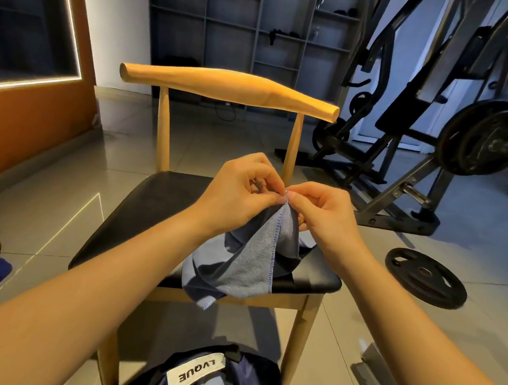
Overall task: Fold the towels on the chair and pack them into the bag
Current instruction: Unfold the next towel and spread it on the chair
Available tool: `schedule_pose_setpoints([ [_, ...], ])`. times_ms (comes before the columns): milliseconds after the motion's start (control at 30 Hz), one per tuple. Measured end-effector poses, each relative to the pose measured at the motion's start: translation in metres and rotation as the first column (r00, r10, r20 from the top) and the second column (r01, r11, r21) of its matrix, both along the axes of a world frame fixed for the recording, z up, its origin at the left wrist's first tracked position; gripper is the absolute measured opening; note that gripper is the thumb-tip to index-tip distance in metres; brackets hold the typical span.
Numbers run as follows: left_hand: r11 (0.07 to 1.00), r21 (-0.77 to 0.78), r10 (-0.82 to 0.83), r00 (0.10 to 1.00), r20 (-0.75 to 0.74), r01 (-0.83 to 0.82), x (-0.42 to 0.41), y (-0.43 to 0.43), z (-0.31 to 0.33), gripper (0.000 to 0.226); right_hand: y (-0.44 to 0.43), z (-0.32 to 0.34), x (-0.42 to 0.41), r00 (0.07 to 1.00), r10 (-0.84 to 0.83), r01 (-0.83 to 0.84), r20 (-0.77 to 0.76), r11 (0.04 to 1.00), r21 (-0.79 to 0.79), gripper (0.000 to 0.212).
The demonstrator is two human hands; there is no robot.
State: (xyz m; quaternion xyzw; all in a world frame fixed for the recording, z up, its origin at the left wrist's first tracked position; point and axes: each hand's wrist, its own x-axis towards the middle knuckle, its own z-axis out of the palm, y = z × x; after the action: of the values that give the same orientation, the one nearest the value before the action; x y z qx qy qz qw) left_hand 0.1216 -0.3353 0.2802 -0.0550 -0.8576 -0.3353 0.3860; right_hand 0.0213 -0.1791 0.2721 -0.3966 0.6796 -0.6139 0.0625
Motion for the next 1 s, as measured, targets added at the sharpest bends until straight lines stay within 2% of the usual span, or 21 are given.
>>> schedule_pose_setpoints([
  [200,0.996,0.085,-0.005,0.999,0.033,0.002,0.0,0.0,-0.001,0.014,0.005,0.003,0.001,0.99,0.107,-0.109,0.091,0.994,0.012,0.014],
  [433,0.972,0.226,-0.109,0.972,0.21,0.06,-0.001,-0.004,-0.008,0.015,0.011,0.005,-0.005,0.996,0.093,-0.093,0.009,0.993,0.07,0.014],
  [500,0.98,0.187,-0.121,0.951,0.286,0.069,-0.002,-0.006,-0.014,0.011,0.014,0.003,-0.009,0.997,0.073,-0.073,0.007,0.994,0.079,0.014],
  [600,0.997,0.075,-0.054,0.932,0.359,0.029,-0.003,-0.01,-0.027,0.005,0.022,0.0,-0.01,0.999,0.039,-0.042,0.037,0.996,0.078,0.02],
  [800,0.987,-0.159,0.03,0.913,0.406,0.038,0.001,-0.013,-0.055,0.014,0.058,-0.021,-0.021,0.978,-0.067,0.048,0.196,0.994,0.103,0.022],
  [900,0.977,-0.212,0.103,0.909,0.404,-0.016,0.0,-0.025,-0.056,0.015,0.075,-0.026,-0.027,0.954,-0.123,0.107,0.273,0.991,0.075,0.022],
  [1000,0.977,-0.212,0.109,0.872,0.476,-0.006,0.0,-0.038,-0.056,0.012,0.09,-0.031,-0.038,0.884,-0.249,0.234,0.395,0.968,0.088,0.013],
])
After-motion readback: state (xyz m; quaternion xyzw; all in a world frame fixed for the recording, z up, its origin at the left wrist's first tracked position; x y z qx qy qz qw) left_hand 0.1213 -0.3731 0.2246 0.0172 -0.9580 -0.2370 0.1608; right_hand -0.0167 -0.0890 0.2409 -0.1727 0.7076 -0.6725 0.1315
